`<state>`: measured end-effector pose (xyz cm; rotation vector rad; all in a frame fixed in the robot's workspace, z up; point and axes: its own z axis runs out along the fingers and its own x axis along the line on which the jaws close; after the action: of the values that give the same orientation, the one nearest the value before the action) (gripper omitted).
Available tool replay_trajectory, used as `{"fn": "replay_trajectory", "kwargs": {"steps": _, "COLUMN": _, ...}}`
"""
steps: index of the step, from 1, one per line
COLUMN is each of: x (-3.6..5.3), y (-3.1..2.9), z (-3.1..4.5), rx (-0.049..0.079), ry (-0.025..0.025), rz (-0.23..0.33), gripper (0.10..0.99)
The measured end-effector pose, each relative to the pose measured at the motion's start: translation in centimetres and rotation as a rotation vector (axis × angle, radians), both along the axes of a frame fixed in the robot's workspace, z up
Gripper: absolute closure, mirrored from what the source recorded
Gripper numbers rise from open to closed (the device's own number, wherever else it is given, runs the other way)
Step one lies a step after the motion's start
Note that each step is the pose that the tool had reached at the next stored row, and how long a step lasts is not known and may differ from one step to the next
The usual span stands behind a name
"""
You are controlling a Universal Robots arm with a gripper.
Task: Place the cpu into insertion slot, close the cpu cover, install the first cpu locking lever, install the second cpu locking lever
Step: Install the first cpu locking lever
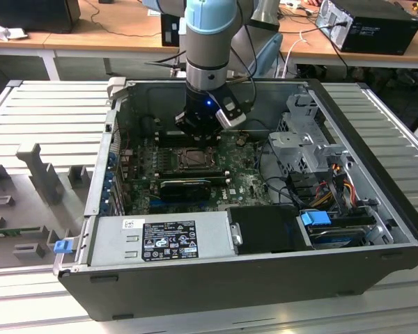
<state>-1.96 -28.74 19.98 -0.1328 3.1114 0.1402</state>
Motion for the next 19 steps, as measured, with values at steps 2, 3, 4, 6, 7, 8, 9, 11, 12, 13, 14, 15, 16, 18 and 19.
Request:
{"fn": "replay_trajectory", "kwargs": {"steps": 2, "x": 0.06, "y": 0.04, "z": 0.26, "rx": 0.002, "ry": -0.0012, "rz": 0.0, "gripper": 0.98}}
{"fn": "replay_trajectory", "kwargs": {"steps": 3, "x": 0.06, "y": 0.02, "z": 0.82, "rx": 0.001, "ry": -0.0004, "rz": 0.0, "gripper": 0.98}}
{"fn": "replay_trajectory", "kwargs": {"steps": 4, "x": 0.06, "y": 0.01, "z": 1.4, "rx": 0.0, "ry": -0.0002, "rz": 0.0, "gripper": 0.98}}
{"fn": "replay_trajectory", "kwargs": {"steps": 6, "x": 0.09, "y": 0.02, "z": 1.9, "rx": -0.002, "ry": -0.0002, "rz": 0.0, "gripper": 0.98}}
{"fn": "replay_trajectory", "kwargs": {"steps": 7, "x": 0.13, "y": 0.01, "z": 1.89, "rx": -0.002, "ry": -0.0003, "rz": 0.0, "gripper": 0.98}}
{"fn": "replay_trajectory", "kwargs": {"steps": 8, "x": 0.12, "y": -0.03, "z": 1.9, "rx": -0.002, "ry": -0.0001, "rz": 0.0, "gripper": 0.98}}
{"fn": "replay_trajectory", "kwargs": {"steps": 9, "x": 0.12, "y": -0.13, "z": 1.9, "rx": -0.002, "ry": 0.0, "rz": 0.0, "gripper": 0.98}}
{"fn": "replay_trajectory", "kwargs": {"steps": 11, "x": 0.12, "y": -0.21, "z": 1.9, "rx": -0.002, "ry": 0.0, "rz": 0.0, "gripper": 0.98}}
{"fn": "replay_trajectory", "kwargs": {"steps": 12, "x": 0.12, "y": -0.24, "z": 1.89, "rx": -0.002, "ry": -0.0001, "rz": 0.0, "gripper": 0.98}}
{"fn": "replay_trajectory", "kwargs": {"steps": 13, "x": 0.12, "y": -0.27, "z": 1.89, "rx": -0.002, "ry": 0.0, "rz": 0.0, "gripper": 0.98}}
{"fn": "replay_trajectory", "kwargs": {"steps": 14, "x": 0.12, "y": -0.3, "z": 1.9, "rx": -0.002, "ry": 0.0, "rz": 0.0, "gripper": 0.98}}
{"fn": "replay_trajectory", "kwargs": {"steps": 15, "x": 0.13, "y": -0.34, "z": 1.9, "rx": -0.002, "ry": 0.0, "rz": 0.0, "gripper": 0.98}}
{"fn": "replay_trajectory", "kwargs": {"steps": 16, "x": 0.13, "y": -0.38, "z": 1.9, "rx": -0.002, "ry": 0.0, "rz": 0.0, "gripper": 0.98}}
{"fn": "replay_trajectory", "kwargs": {"steps": 18, "x": 0.12, "y": -0.45, "z": 1.89, "rx": -0.002, "ry": -0.0001, "rz": 0.0, "gripper": 0.98}}
{"fn": "replay_trajectory", "kwargs": {"steps": 19, "x": 0.12, "y": -0.48, "z": 1.89, "rx": -0.002, "ry": -0.0001, "rz": 0.0, "gripper": 0.98}}
